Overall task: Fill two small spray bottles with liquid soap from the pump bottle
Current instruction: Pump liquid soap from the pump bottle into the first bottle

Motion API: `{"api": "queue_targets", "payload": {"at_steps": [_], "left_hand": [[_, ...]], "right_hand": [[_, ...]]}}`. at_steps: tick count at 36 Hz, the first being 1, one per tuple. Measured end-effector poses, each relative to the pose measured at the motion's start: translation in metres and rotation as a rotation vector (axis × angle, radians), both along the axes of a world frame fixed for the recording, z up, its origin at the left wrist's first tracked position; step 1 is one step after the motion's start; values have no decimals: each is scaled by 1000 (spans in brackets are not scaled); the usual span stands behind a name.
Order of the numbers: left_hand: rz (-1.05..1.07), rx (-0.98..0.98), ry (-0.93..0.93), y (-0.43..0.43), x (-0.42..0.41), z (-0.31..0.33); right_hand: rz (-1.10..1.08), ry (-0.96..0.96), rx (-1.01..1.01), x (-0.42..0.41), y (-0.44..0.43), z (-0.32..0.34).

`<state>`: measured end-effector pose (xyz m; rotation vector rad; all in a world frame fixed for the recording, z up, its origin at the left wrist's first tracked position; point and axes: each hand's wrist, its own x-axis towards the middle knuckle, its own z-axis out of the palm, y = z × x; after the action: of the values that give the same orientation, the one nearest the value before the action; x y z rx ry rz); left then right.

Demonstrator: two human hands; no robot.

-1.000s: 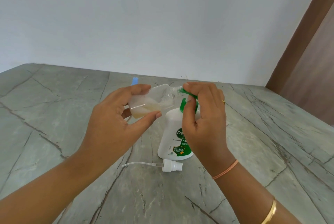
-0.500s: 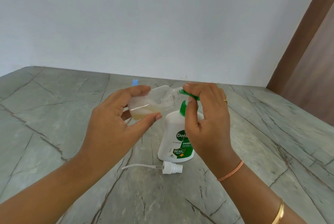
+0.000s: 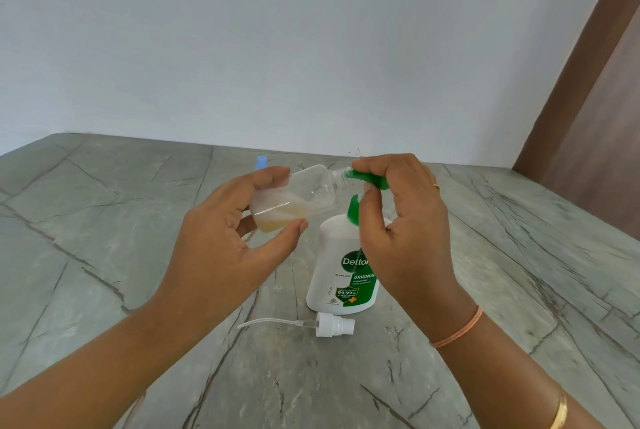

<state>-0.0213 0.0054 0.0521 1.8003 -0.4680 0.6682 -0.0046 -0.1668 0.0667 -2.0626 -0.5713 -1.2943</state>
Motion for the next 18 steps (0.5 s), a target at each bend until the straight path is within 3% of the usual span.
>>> {"api": "queue_targets", "payload": {"at_steps": [9,18], "left_hand": [[-31,21,-37,4,5,-8],[-20,35,-59,5,7,-9]], "right_hand": [[13,-81,8,5,0,-11],[16,-34,35,4,3,-9]]}}
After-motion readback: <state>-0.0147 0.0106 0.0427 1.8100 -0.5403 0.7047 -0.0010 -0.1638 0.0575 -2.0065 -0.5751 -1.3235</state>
